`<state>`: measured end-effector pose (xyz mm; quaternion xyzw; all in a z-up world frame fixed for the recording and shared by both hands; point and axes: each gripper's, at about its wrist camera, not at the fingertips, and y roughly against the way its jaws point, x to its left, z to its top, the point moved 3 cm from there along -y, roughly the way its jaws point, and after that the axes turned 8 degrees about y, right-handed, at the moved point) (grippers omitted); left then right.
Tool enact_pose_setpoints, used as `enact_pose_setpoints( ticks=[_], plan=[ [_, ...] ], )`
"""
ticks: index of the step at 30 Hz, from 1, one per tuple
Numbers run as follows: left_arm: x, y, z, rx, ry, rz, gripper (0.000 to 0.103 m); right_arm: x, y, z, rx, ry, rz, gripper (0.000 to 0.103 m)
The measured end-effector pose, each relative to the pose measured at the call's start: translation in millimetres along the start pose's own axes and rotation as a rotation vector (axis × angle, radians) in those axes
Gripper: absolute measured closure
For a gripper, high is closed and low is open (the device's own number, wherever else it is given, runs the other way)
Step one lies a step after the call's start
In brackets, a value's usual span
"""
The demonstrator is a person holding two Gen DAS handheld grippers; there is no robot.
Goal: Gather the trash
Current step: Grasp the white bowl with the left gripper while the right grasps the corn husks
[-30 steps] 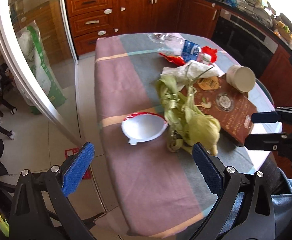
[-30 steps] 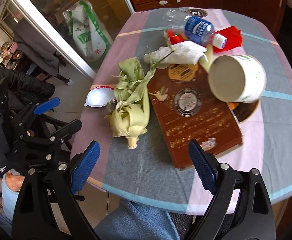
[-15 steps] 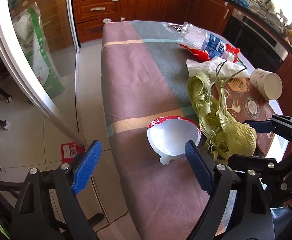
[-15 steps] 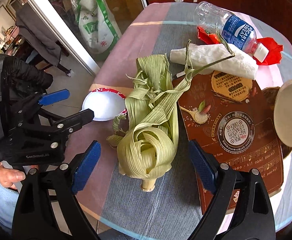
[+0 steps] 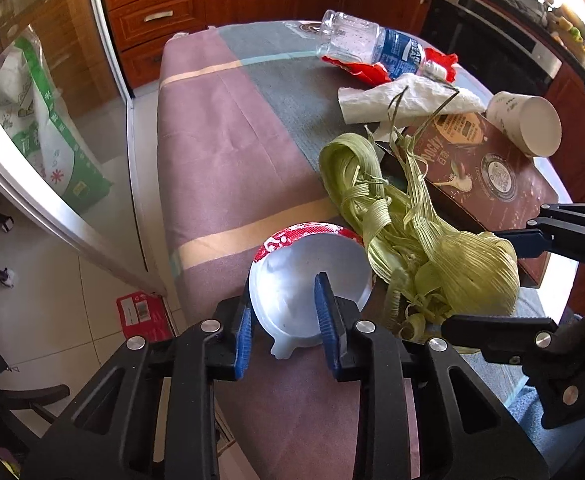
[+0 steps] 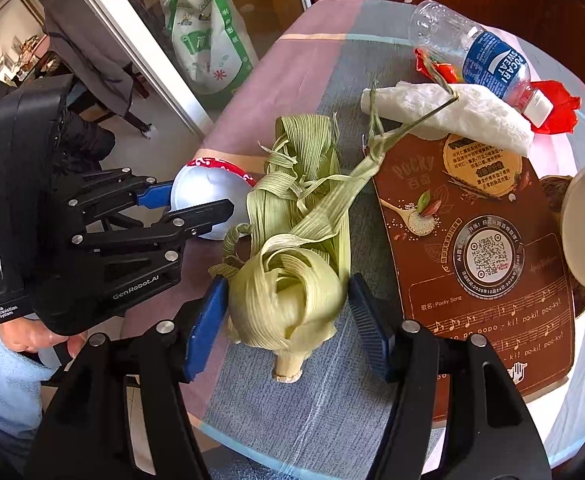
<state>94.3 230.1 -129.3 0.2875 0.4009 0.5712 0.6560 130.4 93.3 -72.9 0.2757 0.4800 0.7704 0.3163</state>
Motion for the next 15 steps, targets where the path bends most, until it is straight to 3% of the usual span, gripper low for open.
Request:
enact_pose_setpoints(
  ticks=[2,8,9,10,15],
  plan=[
    [0.1,2.3,-2.1,0.000,0.013,0.011,0.088,-1.4,-6.1,0.9,0.009,-0.011,0.011,0.036],
    [11.3,16.1,-8.7,-0.020,0.097,0.059,0.093,3.7,-16.5,-2.8,0.009,0.024,-0.015,0.031],
    [12.8,17.0,-9.3,-0.021,0.110,0.064,0.093,5.1,-15.9,-2.1,-0.003,0.037,-0.032,0.049],
    [12.7,18.5,-10.3,-0.022,0.118,0.068,0.093,4.9,-14.9,-3.4,-0.003,0.037,-0.037,0.055],
    [5.9,32.4,-12.0,-0.050,0.134,0.064,0.094,-8.4,0.2,-8.0,-0.011,-0.026,0.027,0.061]
  ],
)
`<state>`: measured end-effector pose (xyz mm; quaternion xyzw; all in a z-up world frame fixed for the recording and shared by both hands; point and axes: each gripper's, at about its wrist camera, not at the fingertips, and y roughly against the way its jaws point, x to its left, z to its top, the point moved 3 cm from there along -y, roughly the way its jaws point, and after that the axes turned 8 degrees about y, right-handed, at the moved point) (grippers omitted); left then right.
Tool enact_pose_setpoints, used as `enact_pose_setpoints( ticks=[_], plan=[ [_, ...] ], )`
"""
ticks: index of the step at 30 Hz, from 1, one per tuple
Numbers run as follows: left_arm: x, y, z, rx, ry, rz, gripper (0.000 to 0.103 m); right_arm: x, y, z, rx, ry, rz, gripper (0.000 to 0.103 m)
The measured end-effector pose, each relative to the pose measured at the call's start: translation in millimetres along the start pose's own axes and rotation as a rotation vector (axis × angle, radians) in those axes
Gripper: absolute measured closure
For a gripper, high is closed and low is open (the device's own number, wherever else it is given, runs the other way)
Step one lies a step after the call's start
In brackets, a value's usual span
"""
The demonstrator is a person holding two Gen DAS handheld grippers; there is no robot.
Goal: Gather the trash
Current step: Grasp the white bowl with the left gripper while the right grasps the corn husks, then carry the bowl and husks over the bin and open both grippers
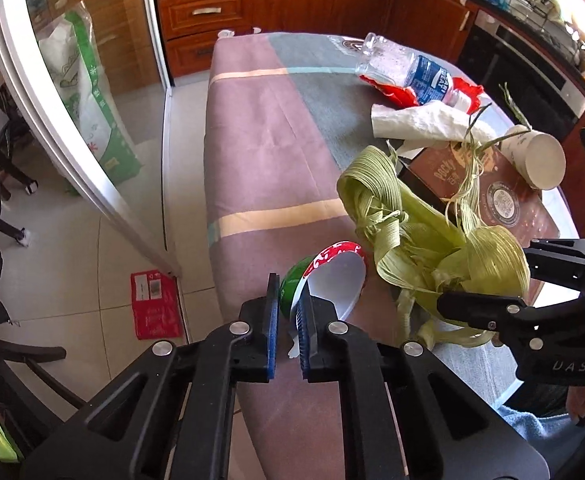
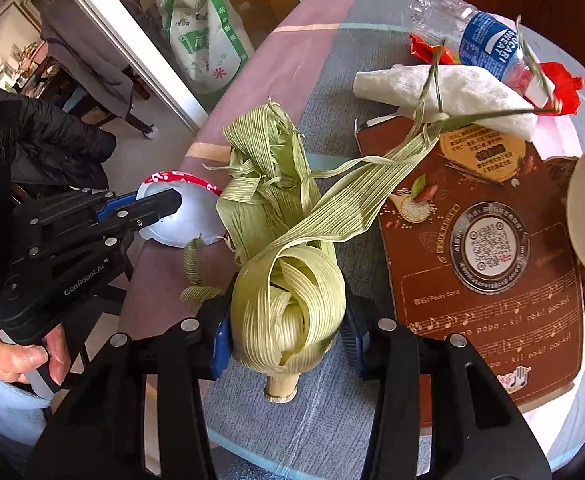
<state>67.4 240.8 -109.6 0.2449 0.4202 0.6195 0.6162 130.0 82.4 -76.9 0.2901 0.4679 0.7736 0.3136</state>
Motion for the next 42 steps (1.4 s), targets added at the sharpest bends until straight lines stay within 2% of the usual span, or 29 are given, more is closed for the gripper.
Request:
enact_pose_setpoints(
  ticks=[10,19,25,29,35,42],
  plan=[
    [-27.2,46.5,22.1,-0.099,-0.012,-0.051,0.094,-25.8,81.4,5.6,-0.174,-0.055,0.036,0.062],
    [-88.1,75.2,52.9,-0.155,-0.077,-0.133,0.094,-76.0,146.4,4.6,-0.322,-0.135,0.016,0.062],
    [-157.6,79.2,71.9,-0.162,-0.145,-0.212,0.094,-126.4,182.3,-15.9,-0.385,-0.204,-0.063,0.061],
    [-216.8,73.4,76.6,-0.149,-0.219,-0.264,0.094,-165.7,202.6,-37.6,-0.410,-0.266,-0.110,0.061],
    [-303.7,46.1,76.8,-0.084,-0.296,-0.324,0.094,-232.8,225.6,-79.2,-0.429,-0.382,-0.176,0.061],
    [-394.9,10.7,72.7,-0.012,-0.387,-0.357,0.094,-307.2,246.5,-132.5,-0.441,-0.509,-0.252,0.061]
  ],
)
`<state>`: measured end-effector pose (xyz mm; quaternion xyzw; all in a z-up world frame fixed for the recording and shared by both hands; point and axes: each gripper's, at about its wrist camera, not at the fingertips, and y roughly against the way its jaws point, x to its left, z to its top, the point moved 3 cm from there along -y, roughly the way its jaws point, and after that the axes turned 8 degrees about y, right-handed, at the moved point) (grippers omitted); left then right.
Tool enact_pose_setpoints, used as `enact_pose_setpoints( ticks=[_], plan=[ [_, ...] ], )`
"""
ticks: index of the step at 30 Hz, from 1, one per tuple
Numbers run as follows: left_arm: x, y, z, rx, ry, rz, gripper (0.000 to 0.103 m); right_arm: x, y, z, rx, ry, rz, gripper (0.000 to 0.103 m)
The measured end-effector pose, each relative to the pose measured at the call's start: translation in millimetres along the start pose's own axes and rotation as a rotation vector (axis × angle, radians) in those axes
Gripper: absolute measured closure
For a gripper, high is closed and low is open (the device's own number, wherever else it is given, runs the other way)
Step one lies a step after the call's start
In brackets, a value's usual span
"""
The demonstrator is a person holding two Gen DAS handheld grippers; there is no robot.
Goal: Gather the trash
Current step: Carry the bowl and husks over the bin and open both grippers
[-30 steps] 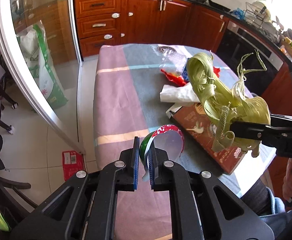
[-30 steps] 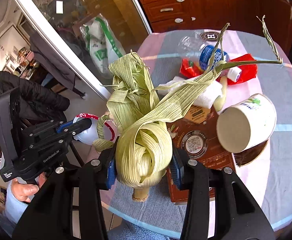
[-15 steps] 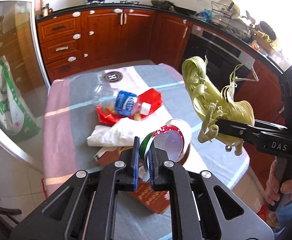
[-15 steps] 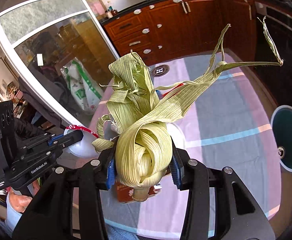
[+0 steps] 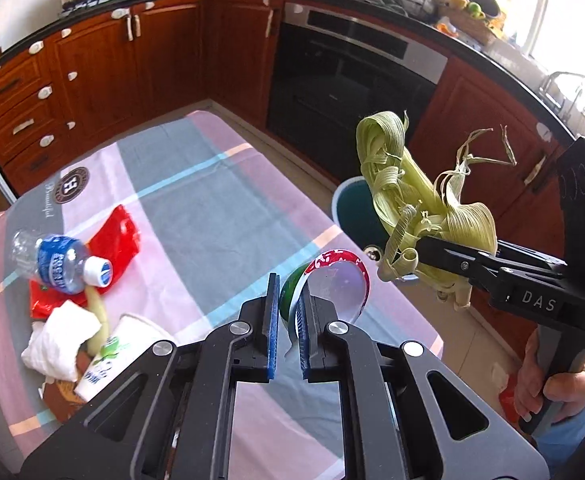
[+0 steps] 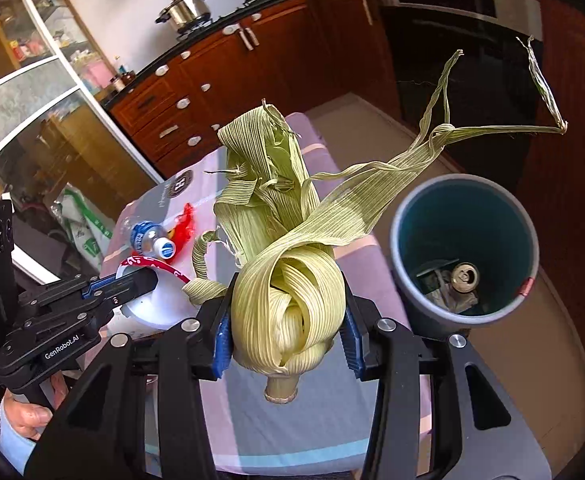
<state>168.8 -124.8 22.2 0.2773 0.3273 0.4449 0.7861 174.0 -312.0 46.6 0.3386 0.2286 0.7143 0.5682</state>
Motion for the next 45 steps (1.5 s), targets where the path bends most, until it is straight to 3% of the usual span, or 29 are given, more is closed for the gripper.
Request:
enact_pose_setpoints(
  ticks=[8,14,18,24,25,26,27,28,31,45],
  plan=[
    [-66.1,-82.1,19.6,0.105,-0.081,-0.027,0.094,-100.2,-6.7,-4.2,0.013,-0.139,-0.102,0.061],
    [-112.0,-147.8,24.8,0.195,-0.134,-0.054,0.094,-169.8,-22.5,-13.2,0.072,-0.243,-0.184,0.061],
    [-132.6,-183.3,24.9,0.245,-0.149,-0.062,0.094,-195.2,-41.2,-19.0,0.129,-0.277,-0.202,0.060],
    [-151.2,-214.4,27.4,0.290,-0.155,-0.056,0.091,-203.1,-62.8,-15.6,0.169,-0.283,-0.194,0.057],
    [-152.6,-218.2,28.4,0.299,-0.153,-0.056,0.079,-202.9,-64.5,-14.7,0.172,-0.284,-0.191,0.054],
    [-152.6,-220.3,29.4,0.303,-0.149,-0.058,0.050,-203.3,-65.8,-13.2,0.172,-0.284,-0.194,0.047],
    [-153.4,-220.8,30.6,0.295,-0.142,-0.050,0.037,-203.6,-66.0,-11.7,0.168,-0.287,-0.188,0.041],
    [-152.5,-219.1,32.2,0.274,-0.137,-0.037,0.024,-203.8,-65.6,-10.1,0.160,-0.295,-0.178,0.029],
    [-149.3,-213.1,32.0,0.240,-0.131,-0.005,0.004,-202.7,-62.0,-5.4,0.131,-0.309,-0.186,0.020],
    [-141.7,-186.9,20.8,0.261,-0.084,0.041,0.004,-194.2,-43.9,-13.3,0.156,-0.347,-0.208,0.017]
  ],
)
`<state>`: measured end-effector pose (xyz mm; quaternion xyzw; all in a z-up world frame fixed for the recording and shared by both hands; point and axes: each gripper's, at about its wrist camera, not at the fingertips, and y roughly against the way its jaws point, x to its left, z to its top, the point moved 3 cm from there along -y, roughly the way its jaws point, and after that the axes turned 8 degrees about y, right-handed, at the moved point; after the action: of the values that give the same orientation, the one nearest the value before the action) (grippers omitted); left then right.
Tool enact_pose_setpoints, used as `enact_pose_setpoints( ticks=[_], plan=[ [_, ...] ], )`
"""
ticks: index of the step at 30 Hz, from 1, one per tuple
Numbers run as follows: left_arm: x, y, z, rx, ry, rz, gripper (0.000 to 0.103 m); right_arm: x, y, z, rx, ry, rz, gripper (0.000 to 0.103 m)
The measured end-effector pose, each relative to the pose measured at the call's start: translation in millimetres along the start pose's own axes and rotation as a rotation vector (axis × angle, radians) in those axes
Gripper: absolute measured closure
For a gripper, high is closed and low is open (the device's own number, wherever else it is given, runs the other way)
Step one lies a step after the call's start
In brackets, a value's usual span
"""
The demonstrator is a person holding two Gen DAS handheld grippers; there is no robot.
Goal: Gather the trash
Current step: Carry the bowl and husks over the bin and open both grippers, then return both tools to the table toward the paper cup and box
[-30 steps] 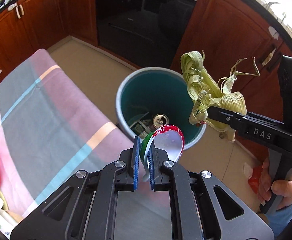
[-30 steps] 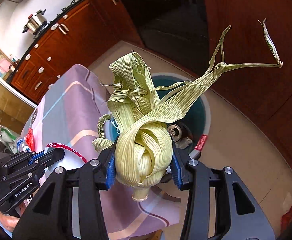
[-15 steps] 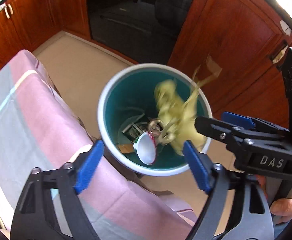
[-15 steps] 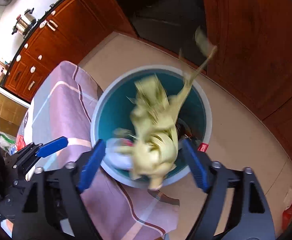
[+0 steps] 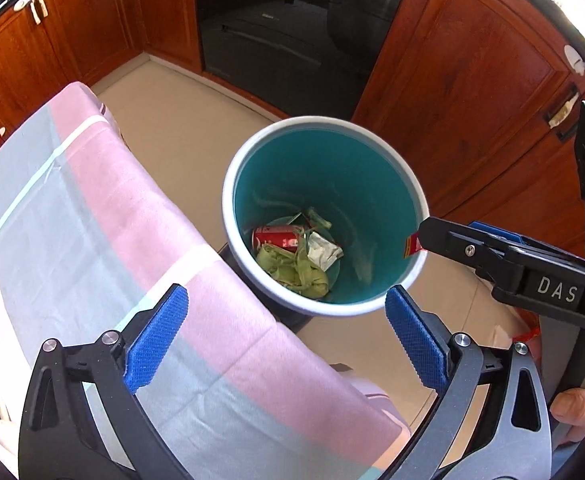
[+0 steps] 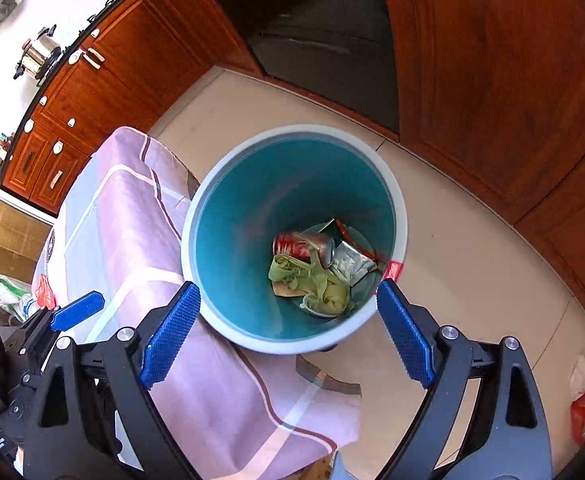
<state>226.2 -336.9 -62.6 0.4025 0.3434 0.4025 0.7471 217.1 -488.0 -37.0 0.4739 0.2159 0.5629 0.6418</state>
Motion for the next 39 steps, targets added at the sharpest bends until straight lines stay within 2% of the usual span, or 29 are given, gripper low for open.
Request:
enact_pose_setpoints(
  ticks=[14,19,20,23,33,39],
  plan=[
    [18.8,40.2,-34.2,-0.045,0.044,0.026,0.004,27.1,35.6,-24.2,-0.032,0.027,0.017,0.017],
    [31.9,56.9,-58.9,-0.069,0.094,0.045,0.004,45.4,45.1,-40.2,-0.031,0.055,0.033,0.017],
    [35.7,59.5,-65.2,-0.073,0.108,0.052,0.004,50.4,46.1,-44.1,-0.028,0.066,0.037,0.012],
    [52.9,69.6,-85.9,-0.083,0.162,0.074,0.004,66.3,49.5,-56.2,-0.026,0.099,0.046,0.011],
    [120.3,111.1,-159.9,-0.159,0.314,0.225,0.004,125.5,47.4,-92.8,0.009,0.209,0.106,0.011],
    [159.7,138.4,-205.9,-0.223,0.361,0.328,0.004,173.6,34.3,-125.7,0.076,0.306,0.155,0.011]
  ],
)
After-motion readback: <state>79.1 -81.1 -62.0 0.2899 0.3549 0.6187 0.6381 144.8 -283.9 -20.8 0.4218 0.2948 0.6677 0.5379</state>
